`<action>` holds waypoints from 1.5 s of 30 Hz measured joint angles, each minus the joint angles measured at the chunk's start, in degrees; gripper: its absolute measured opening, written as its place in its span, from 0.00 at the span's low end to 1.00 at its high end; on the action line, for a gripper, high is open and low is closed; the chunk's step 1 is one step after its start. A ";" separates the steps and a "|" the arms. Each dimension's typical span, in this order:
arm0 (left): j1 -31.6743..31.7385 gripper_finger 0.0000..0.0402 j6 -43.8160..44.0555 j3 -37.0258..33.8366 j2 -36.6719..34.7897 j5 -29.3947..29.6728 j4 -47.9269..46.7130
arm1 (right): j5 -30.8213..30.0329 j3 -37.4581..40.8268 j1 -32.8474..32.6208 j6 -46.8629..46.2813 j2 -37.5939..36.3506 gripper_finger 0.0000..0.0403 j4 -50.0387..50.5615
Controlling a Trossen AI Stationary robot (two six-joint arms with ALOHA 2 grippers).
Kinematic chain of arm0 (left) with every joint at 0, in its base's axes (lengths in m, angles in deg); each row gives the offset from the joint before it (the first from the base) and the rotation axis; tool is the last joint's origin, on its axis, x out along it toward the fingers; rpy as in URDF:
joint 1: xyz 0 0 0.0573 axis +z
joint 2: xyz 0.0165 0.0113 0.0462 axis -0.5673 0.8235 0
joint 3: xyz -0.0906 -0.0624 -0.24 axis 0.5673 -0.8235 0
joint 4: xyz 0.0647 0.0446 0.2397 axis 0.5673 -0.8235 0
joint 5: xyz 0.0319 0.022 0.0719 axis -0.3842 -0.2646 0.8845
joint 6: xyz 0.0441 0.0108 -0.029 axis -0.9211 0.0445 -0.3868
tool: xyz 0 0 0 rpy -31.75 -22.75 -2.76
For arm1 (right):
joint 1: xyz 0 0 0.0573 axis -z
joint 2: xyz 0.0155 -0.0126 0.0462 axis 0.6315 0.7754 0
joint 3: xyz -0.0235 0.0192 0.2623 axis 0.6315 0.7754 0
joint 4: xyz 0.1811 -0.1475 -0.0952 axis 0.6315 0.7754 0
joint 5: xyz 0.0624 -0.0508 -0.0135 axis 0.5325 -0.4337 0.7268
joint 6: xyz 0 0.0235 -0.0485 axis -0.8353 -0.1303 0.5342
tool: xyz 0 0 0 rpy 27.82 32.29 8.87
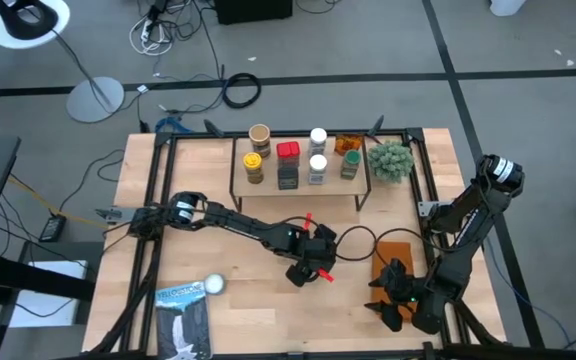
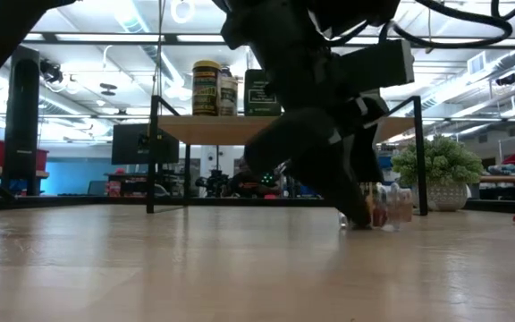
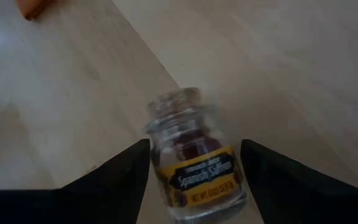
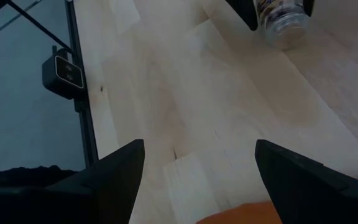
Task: Shelf spices
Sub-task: Put the brown seasoning bottle on the shelf
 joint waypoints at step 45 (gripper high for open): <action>-6.55 0.42 43.58 -26.76 -0.52 13.43 81.07 | -0.92 0.00 -0.58 -1.28 0.00 0.76 3.67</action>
